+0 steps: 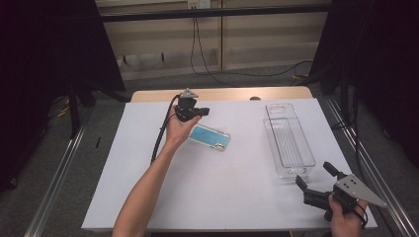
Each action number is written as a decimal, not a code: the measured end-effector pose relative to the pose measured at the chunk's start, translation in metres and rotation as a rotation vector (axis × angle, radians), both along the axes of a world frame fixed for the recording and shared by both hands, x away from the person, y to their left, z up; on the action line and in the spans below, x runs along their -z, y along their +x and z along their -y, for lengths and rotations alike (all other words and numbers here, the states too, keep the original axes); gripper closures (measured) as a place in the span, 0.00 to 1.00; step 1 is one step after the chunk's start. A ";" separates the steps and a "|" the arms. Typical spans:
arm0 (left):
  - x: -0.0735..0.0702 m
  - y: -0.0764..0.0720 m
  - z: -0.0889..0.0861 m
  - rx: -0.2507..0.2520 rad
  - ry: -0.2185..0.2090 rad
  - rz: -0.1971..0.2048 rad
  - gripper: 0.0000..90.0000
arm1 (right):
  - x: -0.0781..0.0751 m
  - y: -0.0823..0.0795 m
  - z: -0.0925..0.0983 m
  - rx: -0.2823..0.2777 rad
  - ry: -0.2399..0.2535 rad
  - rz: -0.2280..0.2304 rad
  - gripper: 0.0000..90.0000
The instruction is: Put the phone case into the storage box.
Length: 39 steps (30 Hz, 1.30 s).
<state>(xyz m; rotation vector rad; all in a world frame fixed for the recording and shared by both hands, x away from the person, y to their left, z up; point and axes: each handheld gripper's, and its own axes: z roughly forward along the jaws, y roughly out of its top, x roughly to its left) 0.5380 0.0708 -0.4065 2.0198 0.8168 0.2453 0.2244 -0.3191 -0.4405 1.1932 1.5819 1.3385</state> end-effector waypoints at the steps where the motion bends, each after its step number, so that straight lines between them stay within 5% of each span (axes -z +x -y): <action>1: 0.001 0.000 0.001 -0.004 0.016 -0.002 1.00 | 0.000 0.000 0.000 -0.001 0.000 0.000 0.00; 5: 0.003 0.003 0.004 0.018 0.075 -0.021 1.00 | 0.000 0.000 0.000 -0.002 0.000 0.000 0.00; 16: 0.014 0.013 0.008 0.008 0.154 -0.105 1.00 | 0.000 0.000 0.000 -0.009 0.002 0.000 0.00; 29: 0.033 0.024 -0.001 -0.048 0.182 -0.159 1.00 | 0.000 -0.002 0.001 -0.010 0.008 0.000 0.00; 39: 0.041 0.025 0.002 -0.050 0.201 -0.150 1.00 | 0.000 -0.001 0.001 -0.009 0.007 -0.003 0.00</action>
